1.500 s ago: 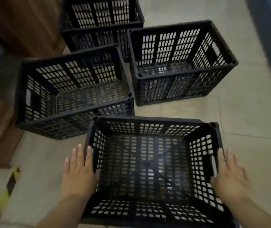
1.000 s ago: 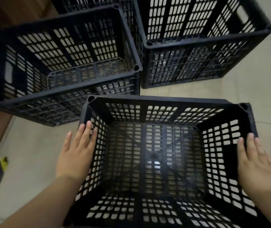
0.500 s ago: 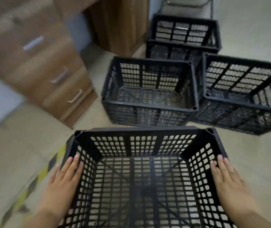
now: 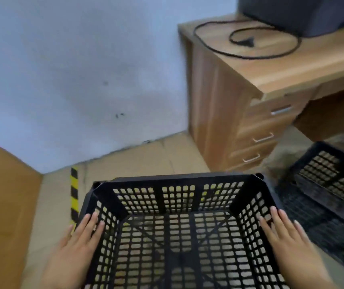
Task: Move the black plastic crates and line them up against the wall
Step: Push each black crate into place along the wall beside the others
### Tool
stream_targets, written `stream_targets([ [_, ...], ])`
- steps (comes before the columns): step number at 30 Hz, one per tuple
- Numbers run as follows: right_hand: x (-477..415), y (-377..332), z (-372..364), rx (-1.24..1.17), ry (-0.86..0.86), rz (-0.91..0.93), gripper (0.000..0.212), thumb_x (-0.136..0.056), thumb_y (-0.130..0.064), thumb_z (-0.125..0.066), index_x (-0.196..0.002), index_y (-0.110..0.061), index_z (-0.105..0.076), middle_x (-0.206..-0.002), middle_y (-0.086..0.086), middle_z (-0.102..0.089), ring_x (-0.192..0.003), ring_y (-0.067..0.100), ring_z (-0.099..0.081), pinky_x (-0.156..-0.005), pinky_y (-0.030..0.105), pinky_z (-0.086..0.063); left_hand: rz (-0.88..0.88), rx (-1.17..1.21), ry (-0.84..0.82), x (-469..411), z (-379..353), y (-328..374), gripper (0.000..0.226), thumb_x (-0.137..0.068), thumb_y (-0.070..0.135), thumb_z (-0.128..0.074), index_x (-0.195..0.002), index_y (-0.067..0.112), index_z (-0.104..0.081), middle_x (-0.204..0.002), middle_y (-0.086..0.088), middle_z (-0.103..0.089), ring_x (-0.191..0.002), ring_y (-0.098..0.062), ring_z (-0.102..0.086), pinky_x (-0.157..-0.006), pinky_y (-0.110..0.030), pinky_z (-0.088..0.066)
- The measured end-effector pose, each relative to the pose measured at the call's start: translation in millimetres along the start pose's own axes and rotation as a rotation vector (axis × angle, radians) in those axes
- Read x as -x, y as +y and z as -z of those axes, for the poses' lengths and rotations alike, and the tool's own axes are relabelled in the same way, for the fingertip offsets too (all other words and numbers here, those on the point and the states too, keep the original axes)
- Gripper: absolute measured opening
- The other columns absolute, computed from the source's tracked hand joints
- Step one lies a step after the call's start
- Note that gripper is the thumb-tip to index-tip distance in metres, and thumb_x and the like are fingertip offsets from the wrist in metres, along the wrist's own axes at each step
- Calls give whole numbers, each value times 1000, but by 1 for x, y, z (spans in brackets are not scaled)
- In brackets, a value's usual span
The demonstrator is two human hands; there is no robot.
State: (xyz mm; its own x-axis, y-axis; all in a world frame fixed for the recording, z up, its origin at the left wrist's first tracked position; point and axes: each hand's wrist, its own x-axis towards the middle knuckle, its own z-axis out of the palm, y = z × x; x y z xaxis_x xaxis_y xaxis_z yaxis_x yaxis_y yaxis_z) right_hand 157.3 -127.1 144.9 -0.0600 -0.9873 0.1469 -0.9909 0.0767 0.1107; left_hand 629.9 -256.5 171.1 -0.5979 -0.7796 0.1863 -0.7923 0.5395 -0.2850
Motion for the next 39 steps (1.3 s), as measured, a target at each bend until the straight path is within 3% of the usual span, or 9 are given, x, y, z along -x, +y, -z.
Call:
stream_targets([
  [6, -126, -131, 7, 72, -12, 222, 121, -33, -25, -89, -141, -26, -35, -152, 8, -26, -147, 16, 7, -116, 32, 8, 109, -21, -19, 36, -24, -156, 49, -78, 0, -31, -124, 10, -43, -158, -2, 6, -145, -15, 9, -116, -34, 6],
  [8, -158, -171, 8, 34, 60, 249, 92, -73, -25, -61, -149, -31, -9, -160, 2, -2, -147, 14, 9, -116, 30, 9, 144, -19, -82, 36, -31, -200, 58, -67, 1, -49, -123, 8, -44, -156, -11, -15, -145, -16, 9, -116, -34, 8],
  [12, -230, -231, -5, 31, -46, 321, 108, -32, -33, -89, -129, -25, -43, -159, 1, 10, -147, 16, 9, -115, 31, 10, 180, -54, -307, 34, -56, -274, 116, -19, -4, -80, -129, 7, -43, -132, -19, -52, -145, -19, 9, -116, -35, 10],
  [14, -267, -256, -13, 18, -37, 328, 101, -47, -39, -86, -135, -25, -38, -160, 2, 7, -147, 17, 8, -116, 31, 10, 206, -70, -372, 30, -75, -306, 119, -20, -4, -80, -130, 9, -38, -134, -18, -50, -145, -19, 10, -116, -36, 9],
  [20, -376, -331, -45, -95, -162, 296, 73, -43, -25, -83, -114, -27, -63, -118, 11, -68, -146, 11, 12, -116, 31, 9, 307, 44, -451, -7, -133, -388, 120, -22, 11, -84, -132, 11, -36, -156, -11, -11, -145, -16, 10, -115, -34, 10],
  [23, -426, -369, -74, -166, -221, 256, 59, -64, -33, -45, -122, -27, -51, -133, 6, -53, -146, 10, 12, -116, 31, 10, 322, 63, -379, -22, -178, -421, 95, -60, 21, -56, -145, 15, -15, -158, -5, 2, -145, -16, 11, -115, -33, 11],
  [32, -528, -456, -186, -33, -365, 262, 101, -34, -23, -87, -129, -18, -54, -137, 14, -52, -145, 12, 18, -114, 29, 10, 485, -73, -578, -53, -341, -509, 113, -33, 8, -87, -135, 8, -39, -145, -14, -33, -144, -17, 14, -115, -34, 13],
  [36, -559, -499, -195, -20, -434, 235, 89, -87, -33, -54, -140, -27, 17, -148, 4, 26, -131, 12, 37, -116, 41, 10, 535, -106, -591, -69, -388, -531, 104, -62, 17, -76, -144, 15, -12, -154, -11, -6, -139, -15, 29, -108, -33, 29],
  [39, -575, -524, -208, -22, -438, 172, 84, -92, -24, -47, -140, -28, 22, -149, 2, 30, -139, 19, 25, -117, 46, 5, 546, -104, -579, -76, -415, -550, 102, -77, 26, -64, -140, 19, 16, -151, -9, 20, -133, -18, 38, -96, -34, 41],
])
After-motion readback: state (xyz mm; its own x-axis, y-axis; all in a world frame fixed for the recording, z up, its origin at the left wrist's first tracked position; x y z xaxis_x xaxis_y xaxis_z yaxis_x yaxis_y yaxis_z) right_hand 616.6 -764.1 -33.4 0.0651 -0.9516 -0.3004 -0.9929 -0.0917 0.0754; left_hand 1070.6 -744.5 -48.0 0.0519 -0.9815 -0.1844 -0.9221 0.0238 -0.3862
